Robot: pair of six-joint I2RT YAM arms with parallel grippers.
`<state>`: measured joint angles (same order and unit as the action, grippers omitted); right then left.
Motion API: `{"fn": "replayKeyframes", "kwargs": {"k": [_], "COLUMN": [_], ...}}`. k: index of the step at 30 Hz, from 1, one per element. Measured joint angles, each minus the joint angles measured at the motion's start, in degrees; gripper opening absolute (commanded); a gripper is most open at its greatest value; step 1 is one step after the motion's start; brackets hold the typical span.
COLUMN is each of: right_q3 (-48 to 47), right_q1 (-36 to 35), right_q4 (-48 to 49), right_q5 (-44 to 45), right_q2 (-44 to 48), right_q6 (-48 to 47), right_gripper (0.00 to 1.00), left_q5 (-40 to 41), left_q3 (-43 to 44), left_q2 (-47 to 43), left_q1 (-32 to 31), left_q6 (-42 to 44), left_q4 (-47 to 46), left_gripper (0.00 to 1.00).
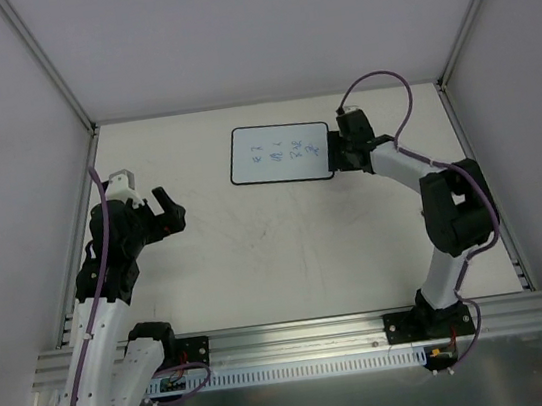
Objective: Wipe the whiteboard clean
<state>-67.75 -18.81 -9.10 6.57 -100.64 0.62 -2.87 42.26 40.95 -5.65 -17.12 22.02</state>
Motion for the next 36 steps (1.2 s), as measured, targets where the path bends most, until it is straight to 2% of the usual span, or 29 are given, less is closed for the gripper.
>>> {"fn": "replayKeyframes", "kwargs": {"k": [8,18,27,30,36], "right_q3": [-7.1,-8.6,-9.1,-8.2,0.0], "right_q1": [-2.2,-3.1,-3.5,-3.7,-7.2], "right_q4": [1.0,-0.9,-2.4,-2.0,-1.9], "right_q5": [4.5,8.2,8.6,8.7,8.7], "right_q2": [-10.6,-13.5,-14.2,-13.7,-7.5], "right_q6": [4.3,7.6,11.0,12.6,16.7], "right_gripper": [0.44,0.29,0.17,0.16,0.15], "left_q5": [0.0,0.0,0.1,0.2,0.4], "left_q3": [0.0,-0.7,-1.0,-1.0,-1.7], "left_q2": [-0.7,-1.2,-2.3,-3.2,-4.5], "left_q1": [0.0,0.0,0.0,0.0,0.0], "left_q6": [0.0,0.0,0.0,0.0,0.0], "left_q4": [-0.3,-0.4,-0.4,-0.4,-0.4], "left_gripper": [0.99,0.99,0.99,0.99,0.99]}}
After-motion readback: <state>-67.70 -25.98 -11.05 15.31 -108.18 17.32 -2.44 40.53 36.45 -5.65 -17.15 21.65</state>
